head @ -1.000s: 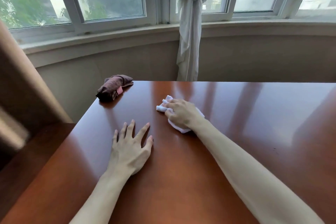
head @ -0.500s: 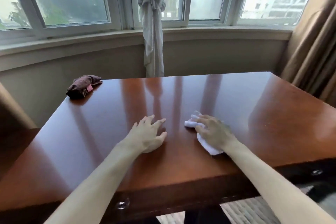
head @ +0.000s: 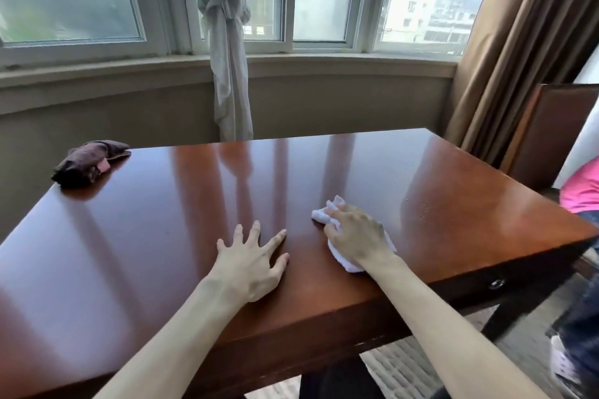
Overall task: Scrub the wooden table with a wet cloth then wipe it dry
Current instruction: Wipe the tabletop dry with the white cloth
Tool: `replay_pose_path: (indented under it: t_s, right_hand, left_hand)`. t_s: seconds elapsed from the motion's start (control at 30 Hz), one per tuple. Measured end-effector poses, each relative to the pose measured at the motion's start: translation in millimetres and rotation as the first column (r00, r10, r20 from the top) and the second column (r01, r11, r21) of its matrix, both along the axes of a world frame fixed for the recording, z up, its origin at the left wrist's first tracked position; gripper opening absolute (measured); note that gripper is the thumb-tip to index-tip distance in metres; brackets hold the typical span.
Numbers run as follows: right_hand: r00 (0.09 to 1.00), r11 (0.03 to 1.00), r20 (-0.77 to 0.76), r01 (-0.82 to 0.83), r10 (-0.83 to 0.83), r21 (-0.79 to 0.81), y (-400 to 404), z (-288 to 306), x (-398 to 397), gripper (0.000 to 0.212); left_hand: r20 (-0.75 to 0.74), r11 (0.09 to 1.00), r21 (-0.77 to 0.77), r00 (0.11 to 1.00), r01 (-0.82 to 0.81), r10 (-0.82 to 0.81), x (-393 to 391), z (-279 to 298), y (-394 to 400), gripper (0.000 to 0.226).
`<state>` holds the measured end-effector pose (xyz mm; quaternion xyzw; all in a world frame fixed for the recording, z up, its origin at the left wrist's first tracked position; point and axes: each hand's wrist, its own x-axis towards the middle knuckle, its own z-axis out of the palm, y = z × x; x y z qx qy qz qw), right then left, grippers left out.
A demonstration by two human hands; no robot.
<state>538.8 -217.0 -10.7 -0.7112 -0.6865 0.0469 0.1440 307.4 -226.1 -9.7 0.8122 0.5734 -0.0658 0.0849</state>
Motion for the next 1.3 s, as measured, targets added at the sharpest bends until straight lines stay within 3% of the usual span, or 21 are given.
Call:
replay_pose_path:
  t_s: [0.07,0.17,0.3,0.37,0.53,0.7,0.8,0.93,1.17,1.3]
  right_hand:
    - [0.996,0.996,0.031,-0.089,0.088,0.024,-26,-8,-13,0.058]
    - [0.987,0.988,-0.053,-0.148,0.15,0.039,-62,-7,-13,0.058]
    - [0.996,0.996,-0.036,0.087,-0.087,0.004,-21,2,17,0.05]
    - [0.992,0.992,-0.021,0.122,-0.122,0.004,-21,-1,13,0.052]
    - [0.998,0.995,-0.029,-0.047,0.049,0.086,-71,-15,-10,0.057]
    - [0.983,0.981,0.03,0.185,-0.184,-0.054,12,-4,8,0.055]
    - [0.998,0.999,0.054,0.036,-0.037,0.018,26,-13,-14,0.054]
    - [0.99,0.99,-0.003,-0.138,0.138,0.034,50,-11,-11,0.047]
    - [0.995,0.995,0.002,-0.1,0.1,-0.002,180,-10,9,0.048]
    - [0.999,0.999,-0.007,-0.032,0.032,-0.023,262,-9,27,0.044]
  left_hand:
    - [-0.003,1.0,-0.007,1.0,0.008,-0.008,0,0,1,0.062]
    - [-0.03,0.999,0.027,0.999,0.025,-0.024,1,-2,2,0.061]
    - [-0.05,0.997,0.064,0.998,0.043,-0.04,0,-6,-5,0.06]
    - [-0.044,0.997,0.07,0.998,0.036,-0.033,1,-5,-6,0.06]
    - [-0.008,0.996,0.082,1.0,0.023,-0.023,2,-9,-7,0.058]
    - [-0.005,0.999,0.037,1.0,0.024,-0.024,2,-5,-5,0.058]
    - [-0.013,0.999,0.028,0.999,0.035,-0.035,4,3,4,0.058]
    - [0.082,0.994,0.107,0.996,0.035,-0.044,23,7,26,0.056]
    - [0.186,0.97,0.234,0.982,-0.072,0.028,51,-7,142,0.056]
    - [0.232,0.977,0.19,0.971,-0.099,0.053,56,-18,211,0.056]
